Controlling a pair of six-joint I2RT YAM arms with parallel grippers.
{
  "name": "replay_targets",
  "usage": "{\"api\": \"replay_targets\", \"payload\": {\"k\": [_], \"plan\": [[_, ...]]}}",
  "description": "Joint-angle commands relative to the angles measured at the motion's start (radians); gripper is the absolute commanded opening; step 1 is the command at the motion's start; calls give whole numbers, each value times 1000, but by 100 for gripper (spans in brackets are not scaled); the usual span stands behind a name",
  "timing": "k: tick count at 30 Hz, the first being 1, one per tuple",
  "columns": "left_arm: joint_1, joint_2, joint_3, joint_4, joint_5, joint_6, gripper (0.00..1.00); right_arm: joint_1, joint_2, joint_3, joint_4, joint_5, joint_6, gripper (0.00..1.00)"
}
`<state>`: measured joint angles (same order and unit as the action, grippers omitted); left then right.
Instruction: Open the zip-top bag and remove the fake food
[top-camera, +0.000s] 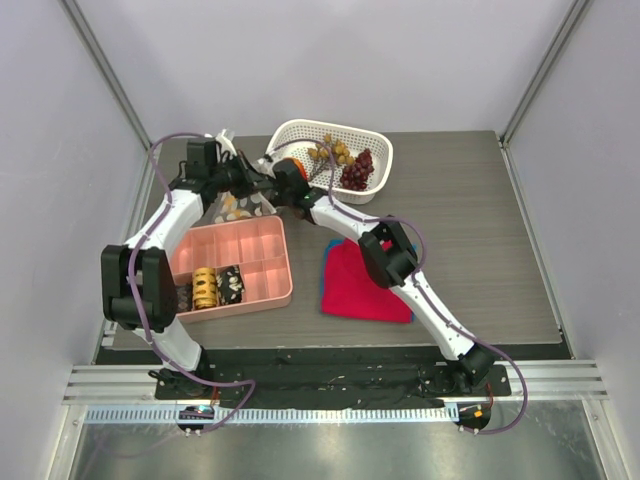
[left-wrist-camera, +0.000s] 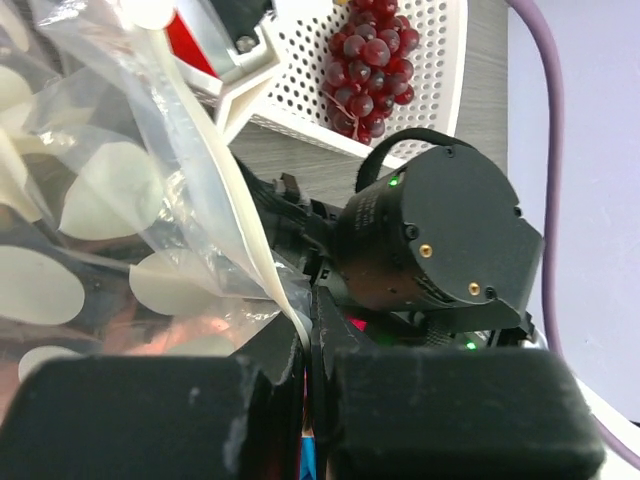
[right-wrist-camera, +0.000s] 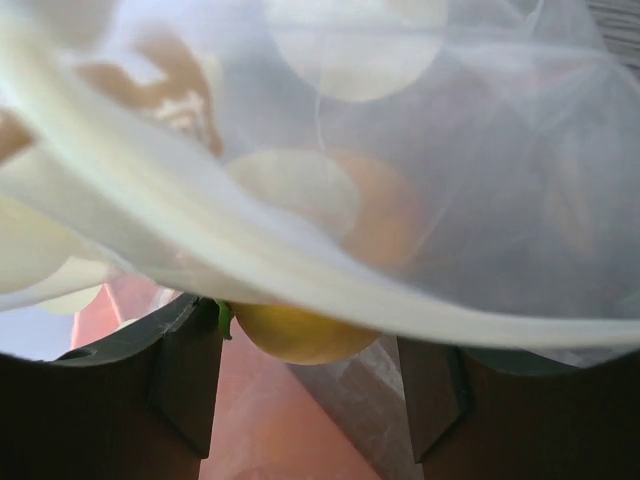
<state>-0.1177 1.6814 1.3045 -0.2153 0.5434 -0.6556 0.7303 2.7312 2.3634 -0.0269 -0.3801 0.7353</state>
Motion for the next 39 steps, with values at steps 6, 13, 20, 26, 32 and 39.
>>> {"api": "replay_targets", "payload": {"k": [6,13,20,26,32,39], "plan": [[16,-34,25,-12,-109,-32,0,-34,-220,-66,-69,38,-60,4],[64,-20,59,-47,-148,-10,0,-74,-317,-63,-182,10,-11,1],[113,-32,50,-79,-160,24,0,-103,-383,-61,-242,-29,29,1],[148,-57,23,-119,-128,94,0,-141,-395,-59,-165,-28,140,1],[148,-68,-5,-107,-117,80,0,-135,-393,-41,-127,-91,250,1],[182,-31,59,-191,-193,22,0,-144,-488,-49,-117,-160,157,1]]}}
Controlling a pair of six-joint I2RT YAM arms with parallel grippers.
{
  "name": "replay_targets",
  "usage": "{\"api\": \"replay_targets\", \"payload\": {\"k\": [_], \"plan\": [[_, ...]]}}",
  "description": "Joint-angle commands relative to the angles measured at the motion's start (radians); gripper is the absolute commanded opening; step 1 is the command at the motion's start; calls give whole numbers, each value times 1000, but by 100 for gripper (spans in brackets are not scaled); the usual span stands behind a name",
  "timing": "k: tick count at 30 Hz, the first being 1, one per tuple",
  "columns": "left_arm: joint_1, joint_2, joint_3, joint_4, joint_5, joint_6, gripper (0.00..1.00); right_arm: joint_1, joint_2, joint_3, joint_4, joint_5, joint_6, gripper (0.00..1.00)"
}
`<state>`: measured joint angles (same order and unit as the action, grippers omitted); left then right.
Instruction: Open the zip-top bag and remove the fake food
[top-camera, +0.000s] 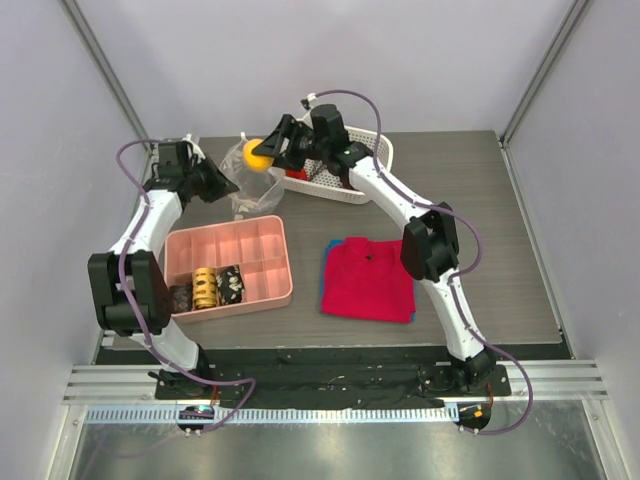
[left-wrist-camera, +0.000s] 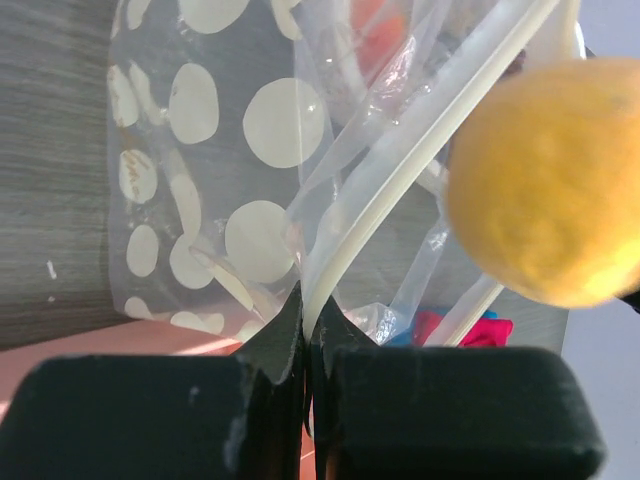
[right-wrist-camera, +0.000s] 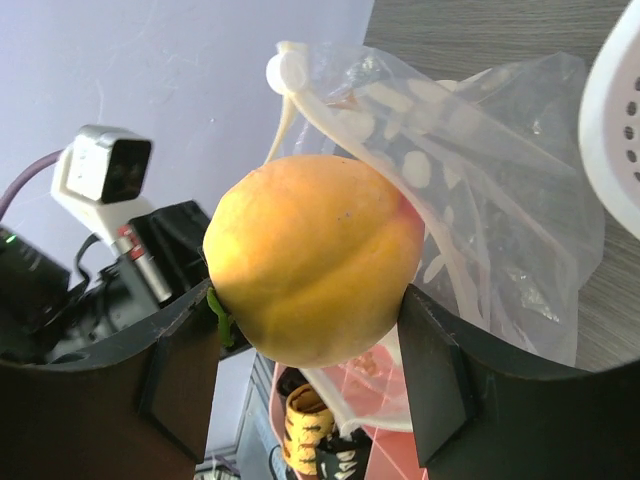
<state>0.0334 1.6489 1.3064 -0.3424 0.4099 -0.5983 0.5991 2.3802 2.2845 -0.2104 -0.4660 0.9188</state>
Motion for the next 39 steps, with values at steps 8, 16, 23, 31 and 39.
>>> {"api": "replay_targets", "payload": {"k": [8,16,23,31,39], "plan": [[45,46,125,-81,-135,-162,0,-128,-272,-110,-113,177,-253,4],[45,48,226,-72,-256,-164,0,-196,-145,-140,-213,408,-530,10],[45,173,358,-32,-257,-133,0,-199,-13,-2,-262,431,-549,17],[45,365,516,-17,-232,-71,5,-199,-10,-17,-274,461,-561,40],[37,378,671,-156,-286,-6,100,-197,-45,9,-355,509,-520,100]]}}
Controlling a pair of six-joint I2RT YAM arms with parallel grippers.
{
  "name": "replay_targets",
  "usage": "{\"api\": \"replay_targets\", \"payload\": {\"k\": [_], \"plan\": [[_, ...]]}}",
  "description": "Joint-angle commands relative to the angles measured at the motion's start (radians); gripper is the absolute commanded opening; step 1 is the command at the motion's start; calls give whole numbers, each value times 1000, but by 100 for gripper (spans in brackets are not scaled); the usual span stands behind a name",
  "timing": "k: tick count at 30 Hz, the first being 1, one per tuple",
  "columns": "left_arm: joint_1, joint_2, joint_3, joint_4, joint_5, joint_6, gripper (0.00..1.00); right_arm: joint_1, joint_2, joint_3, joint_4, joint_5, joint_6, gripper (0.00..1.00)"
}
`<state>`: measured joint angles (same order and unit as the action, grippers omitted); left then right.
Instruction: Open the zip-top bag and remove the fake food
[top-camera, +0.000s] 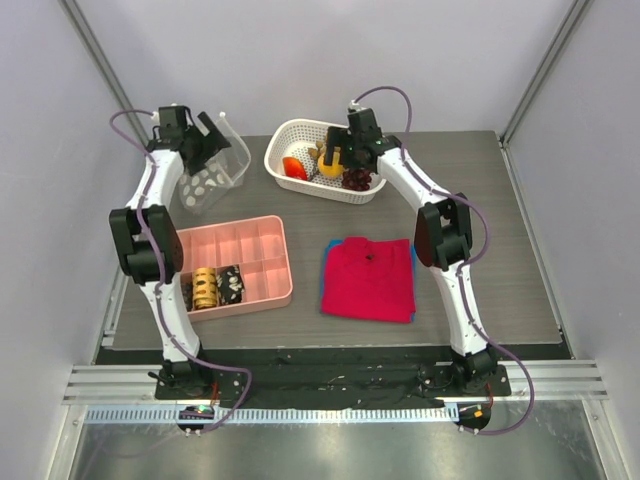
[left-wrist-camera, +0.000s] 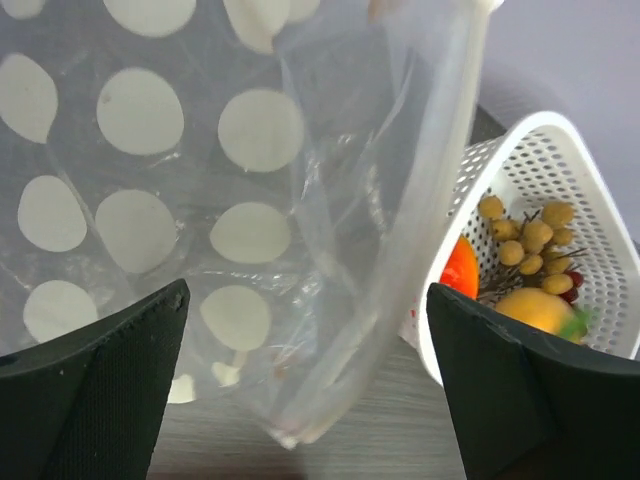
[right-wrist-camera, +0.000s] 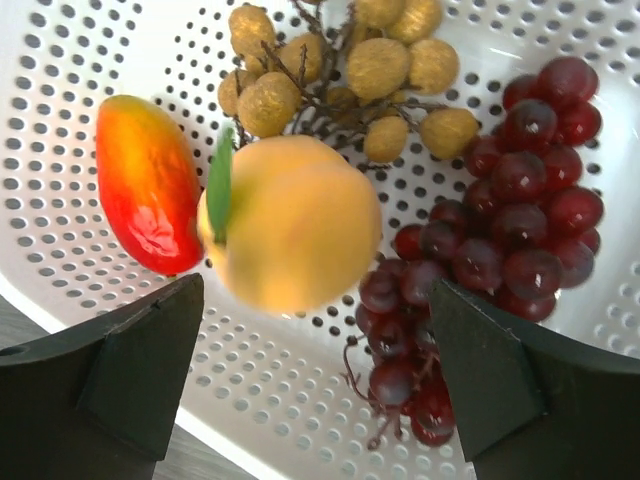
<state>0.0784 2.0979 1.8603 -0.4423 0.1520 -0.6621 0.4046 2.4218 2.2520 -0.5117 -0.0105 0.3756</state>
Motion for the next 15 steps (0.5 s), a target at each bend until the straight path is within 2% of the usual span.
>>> {"api": "replay_targets", "payload": {"k": [1,3,5,7,8,12,13,15], "plan": [[-23,-103,125,-125,-58,65,100,-3,-101,35,-60,55,29,99],[-49,-166,96,-183,-103,71,100,5,-162,2,-79,84,32,100],[-124,-298,27,-217,-190,64,100,10,-217,-41,-97,119,45,100],[-179,-442,-100,-219,-227,52,100,25,-309,-90,-146,153,59,100],[-242,-485,-143,-225,-239,47,100,33,-340,-112,-163,165,62,100],[-409,-721,-401,-243,-198,7,100,101,-542,-259,-325,332,115,100],[-443,-766,-447,-237,-181,1,100,109,-631,-349,-358,380,170,100],[-532,-906,-572,-211,-173,-11,100,112,-732,-473,-393,386,206,100]]}}
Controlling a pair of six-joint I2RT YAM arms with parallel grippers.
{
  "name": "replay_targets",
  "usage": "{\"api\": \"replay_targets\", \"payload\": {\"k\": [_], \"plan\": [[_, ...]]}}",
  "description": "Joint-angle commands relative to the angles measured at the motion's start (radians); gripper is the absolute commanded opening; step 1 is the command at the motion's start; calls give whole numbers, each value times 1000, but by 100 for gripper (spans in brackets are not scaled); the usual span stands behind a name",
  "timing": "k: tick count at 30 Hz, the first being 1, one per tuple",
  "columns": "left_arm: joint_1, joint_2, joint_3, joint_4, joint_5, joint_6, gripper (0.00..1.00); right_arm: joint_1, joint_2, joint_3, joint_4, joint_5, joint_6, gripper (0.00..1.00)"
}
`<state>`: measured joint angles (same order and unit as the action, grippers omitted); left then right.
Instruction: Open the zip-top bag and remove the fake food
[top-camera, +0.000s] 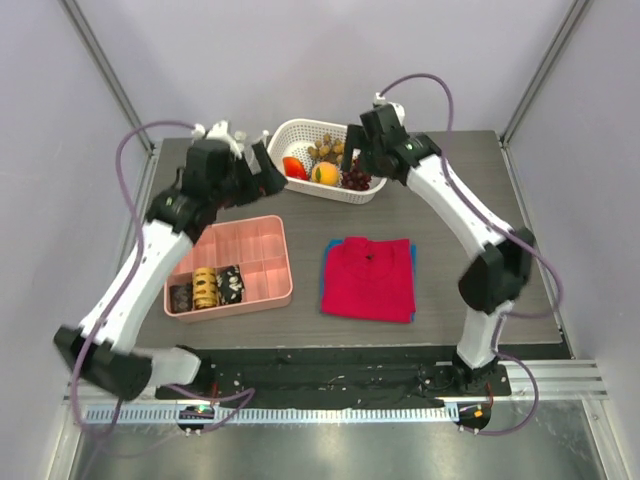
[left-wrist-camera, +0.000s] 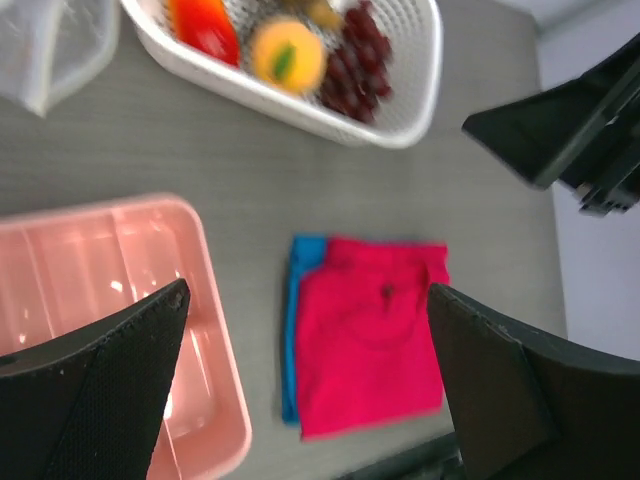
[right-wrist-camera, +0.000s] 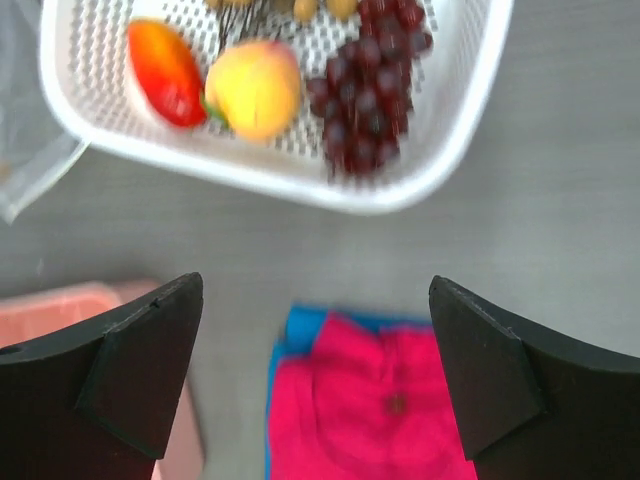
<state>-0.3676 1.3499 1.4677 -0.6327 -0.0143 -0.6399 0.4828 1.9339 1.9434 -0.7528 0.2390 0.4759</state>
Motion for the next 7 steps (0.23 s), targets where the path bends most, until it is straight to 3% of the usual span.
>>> {"api": "replay_targets", "payload": {"k": [1,5,7], "plan": [[-103,-205,-213,-12,5,-40,100,34,-313,-302,-149,141,112,100],[-142,-380,-328,65,42,-43,100,34,-705,-630,8,59,116,100],[-142,-461,-386,134,75,-64,100,34,-777,-711,46,51,174,100]]}}
